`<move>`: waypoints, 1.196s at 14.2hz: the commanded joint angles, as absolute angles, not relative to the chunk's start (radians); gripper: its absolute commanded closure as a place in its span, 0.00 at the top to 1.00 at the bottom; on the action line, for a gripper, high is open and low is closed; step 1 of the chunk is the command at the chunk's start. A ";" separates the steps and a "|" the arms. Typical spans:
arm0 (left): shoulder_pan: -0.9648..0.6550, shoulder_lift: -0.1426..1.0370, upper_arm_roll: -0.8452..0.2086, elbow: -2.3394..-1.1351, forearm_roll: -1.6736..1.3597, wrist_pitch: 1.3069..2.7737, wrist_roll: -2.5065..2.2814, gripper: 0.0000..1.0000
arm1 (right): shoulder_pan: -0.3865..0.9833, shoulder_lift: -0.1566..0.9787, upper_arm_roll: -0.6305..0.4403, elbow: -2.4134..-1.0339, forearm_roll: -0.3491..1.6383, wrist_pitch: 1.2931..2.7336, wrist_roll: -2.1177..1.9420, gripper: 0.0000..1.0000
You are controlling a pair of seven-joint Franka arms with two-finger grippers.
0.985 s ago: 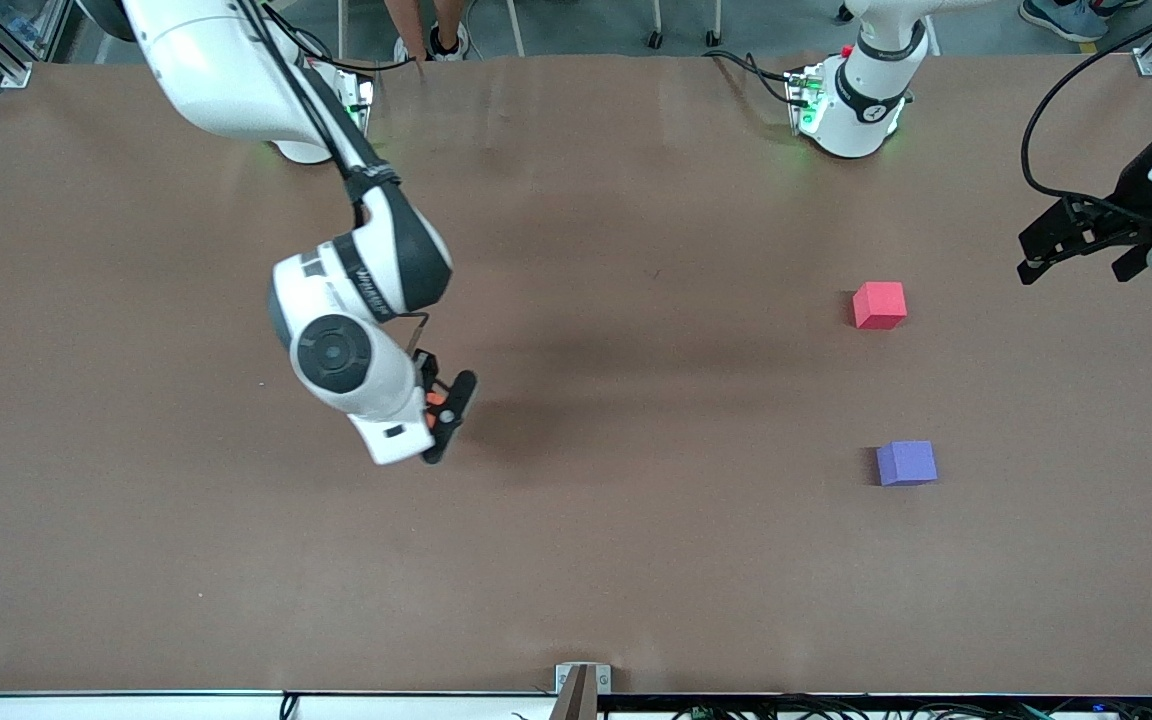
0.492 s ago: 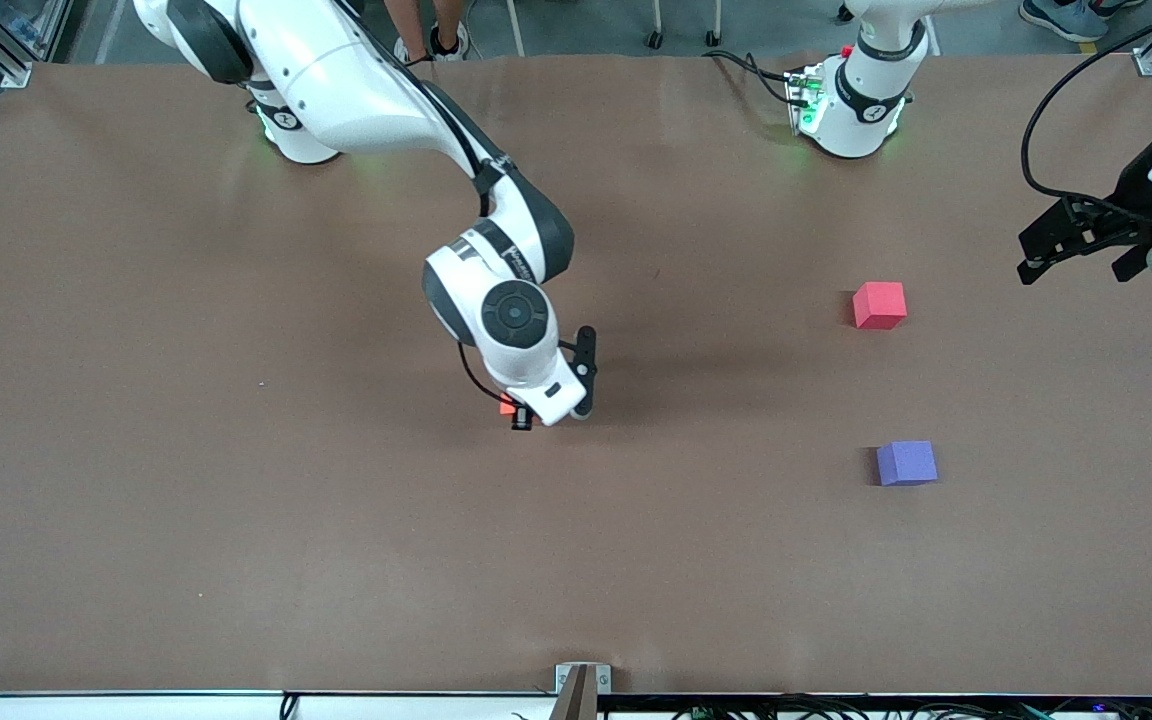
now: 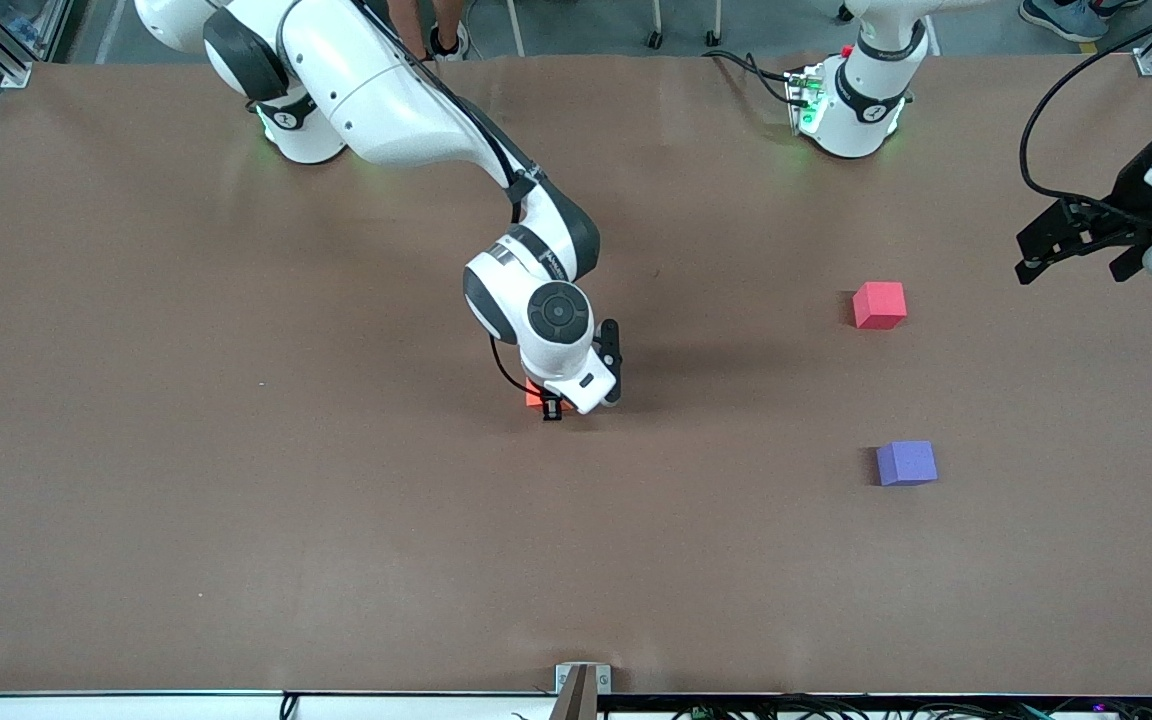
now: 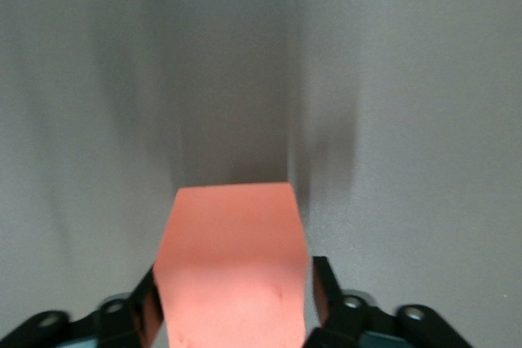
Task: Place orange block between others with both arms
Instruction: 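Carry the orange cube with the right gripper toward the table middle, then set down the orange cube while the left gripper reaches toward it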
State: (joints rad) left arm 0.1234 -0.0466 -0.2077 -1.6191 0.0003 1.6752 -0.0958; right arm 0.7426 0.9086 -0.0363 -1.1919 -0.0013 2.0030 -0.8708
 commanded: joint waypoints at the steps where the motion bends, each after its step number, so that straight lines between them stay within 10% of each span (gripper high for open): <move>1: 0.135 -0.037 -0.215 -1.629 -0.009 1.651 -0.078 1.00 | 0.746 0.882 -0.046 -1.177 -0.011 1.950 -0.861 1.00; 10: -0.041 0.248 -0.271 -1.470 -0.018 1.618 -0.314 1.00 | 0.496 0.582 -0.092 -1.175 -0.009 1.740 -0.574 1.00; 17: -0.332 0.503 -0.272 -1.417 -0.023 1.964 -0.777 1.00 | 0.469 0.557 -0.275 -1.175 0.002 1.658 -0.114 1.00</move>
